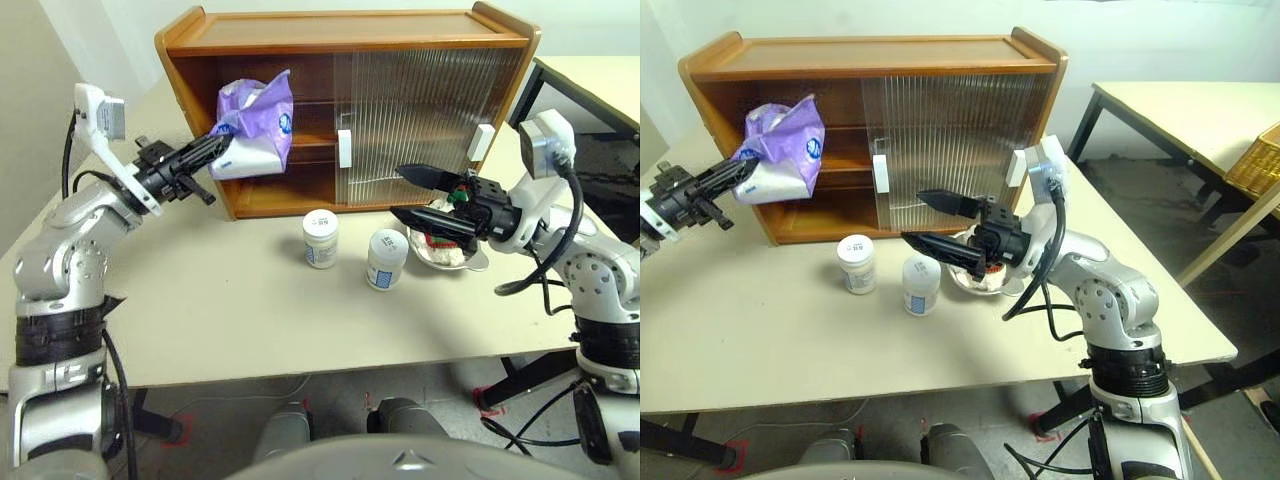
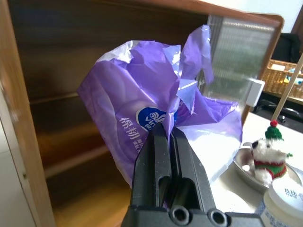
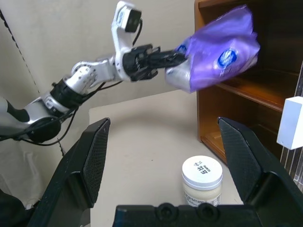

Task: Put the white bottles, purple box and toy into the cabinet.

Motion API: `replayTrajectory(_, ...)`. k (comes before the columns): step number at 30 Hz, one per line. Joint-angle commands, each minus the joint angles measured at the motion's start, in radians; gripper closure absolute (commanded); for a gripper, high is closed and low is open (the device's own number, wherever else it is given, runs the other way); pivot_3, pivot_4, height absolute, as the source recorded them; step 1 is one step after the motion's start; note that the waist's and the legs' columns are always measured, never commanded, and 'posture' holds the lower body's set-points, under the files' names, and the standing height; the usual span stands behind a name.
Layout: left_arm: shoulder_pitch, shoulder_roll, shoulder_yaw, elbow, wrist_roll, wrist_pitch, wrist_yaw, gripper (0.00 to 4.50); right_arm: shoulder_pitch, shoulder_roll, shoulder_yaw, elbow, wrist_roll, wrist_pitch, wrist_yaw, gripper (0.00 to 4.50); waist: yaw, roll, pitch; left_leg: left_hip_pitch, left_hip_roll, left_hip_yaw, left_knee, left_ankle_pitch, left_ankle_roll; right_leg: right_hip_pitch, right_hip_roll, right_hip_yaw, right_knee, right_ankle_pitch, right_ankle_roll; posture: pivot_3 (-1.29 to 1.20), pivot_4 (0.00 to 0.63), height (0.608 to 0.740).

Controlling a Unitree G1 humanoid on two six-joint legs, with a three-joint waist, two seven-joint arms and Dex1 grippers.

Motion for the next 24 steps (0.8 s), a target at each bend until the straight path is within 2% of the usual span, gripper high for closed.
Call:
replayTrajectory(1,-0.12,0.004,-0.049,0.138,0.056,0.001,-0.022,4.48,0.008,0.008,0.002,-0.016,-0.016,-0.012,-0.012,0.0,0.0,-0.001,0.0,0.0,0.0,0.0,0.001,0.0,0.0,0.0,0.0,0.0,0.0,0.0,0.0,-0.11,0.0,0.74)
replayTrajectory(9,-0.306,-0.01,-0.13,0.348,0.135,0.064,-0.055,4.48,0.016,0.016,-0.001,-0.02,-0.02,-0.023,-0.024,0.0,-0.011,-0.001,0.0,-0.001,0.0,0.0,0.003,0.0,0.001,0.0,0.0,0.001,0.0,0.001,0.003,-0.13,0.0,0.74)
replayTrajectory(12,-0.348,-0.02,-0.153,0.407,0.171,0.06,-0.06,4.48,0.022,0.016,-0.005,-0.025,-0.02,-0.025,-0.028,0.0,-0.015,-0.001,0.0,-0.001,0.0,0.001,0.003,0.001,0.001,0.0,0.0,0.001,0.0,-0.002,0.009,-0.14,0.002,0.74)
replayTrajectory(24,-0.481,-0.067,-0.179,0.647,0.322,-0.057,-0.047,4.48,0.048,0.02,-0.011,-0.049,-0.016,-0.031,-0.052,0.0,-0.025,-0.002,0.001,-0.002,-0.003,0.002,0.007,0.001,0.002,0.001,0.001,0.0,0.0,-0.001,0.015,-0.16,0.002,0.74)
